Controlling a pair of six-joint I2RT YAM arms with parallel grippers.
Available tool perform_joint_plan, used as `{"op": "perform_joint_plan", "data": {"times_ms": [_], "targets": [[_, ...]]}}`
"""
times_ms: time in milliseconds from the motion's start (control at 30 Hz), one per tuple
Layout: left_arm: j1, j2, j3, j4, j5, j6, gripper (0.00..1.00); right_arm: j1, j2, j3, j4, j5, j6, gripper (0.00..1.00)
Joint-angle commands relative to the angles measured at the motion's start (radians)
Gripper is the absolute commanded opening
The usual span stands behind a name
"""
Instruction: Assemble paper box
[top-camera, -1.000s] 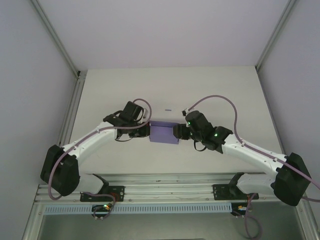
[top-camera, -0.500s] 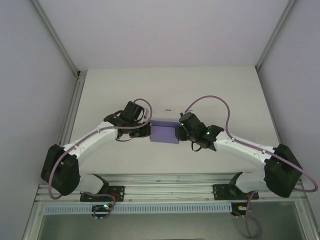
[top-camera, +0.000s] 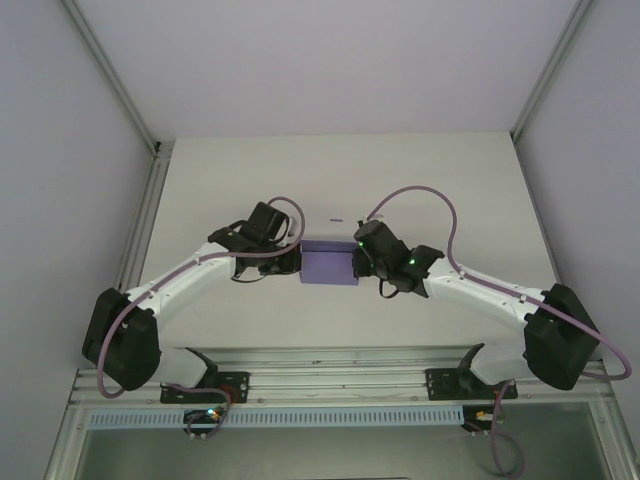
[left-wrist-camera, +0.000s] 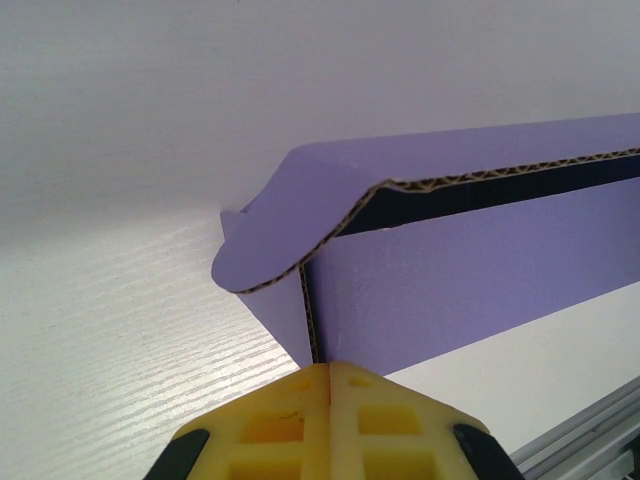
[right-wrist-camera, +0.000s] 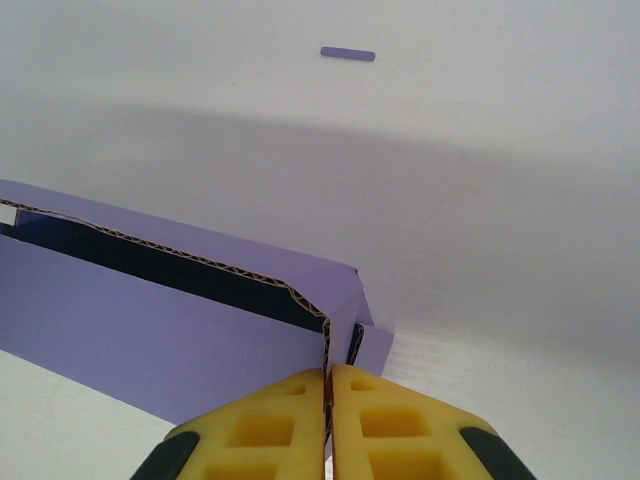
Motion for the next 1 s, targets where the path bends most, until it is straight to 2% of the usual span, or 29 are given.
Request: {"op": "perform_joint_plan", "data": {"times_ms": [0, 100, 367, 433, 667, 767, 867, 967], "targets": [[-0.017, 0.051, -0.018, -0.112, -0.012, -0.012, 0.0, 0.013, 0.008, 0.02, -0.066, 0.044, 0.028, 0.09], [-0.019, 0.051, -0.014, -0.116, -0.016, -0.011, 0.0, 0.016, 0.012, 0.016, -0.072, 0.068, 0.027, 0.0], [-0.026, 0.025, -0.013, -0.116, -0.018, -0.023, 0.01, 0.038, 0.055, -0.005, -0.109, 0.067, 0.062, 0.0], [-0.029, 0.012, -0.002, -0.123, -0.017, -0.023, 0.15, 0.046, 0.06, -0.014, -0.122, 0.074, 0.075, 0.0], [-0.033, -0.088, 0.062, -0.2, -0.062, -0.008, 0.31, 0.052, 0.065, -0.018, -0.141, 0.089, 0.081, 0.0], [-0.031, -0.127, 0.107, -0.273, -0.138, 0.007, 0.44, 0.051, 0.069, -0.012, -0.148, 0.095, 0.081, 0.0], [-0.007, -0.147, 0.121, -0.298, -0.201, 0.043, 0.5, 0.052, 0.08, -0.007, -0.146, 0.086, 0.075, 0.0], [0.044, -0.115, 0.123, -0.25, -0.129, 0.107, 0.48, 0.052, 0.082, -0.01, -0.136, 0.077, 0.072, 0.0]]}}
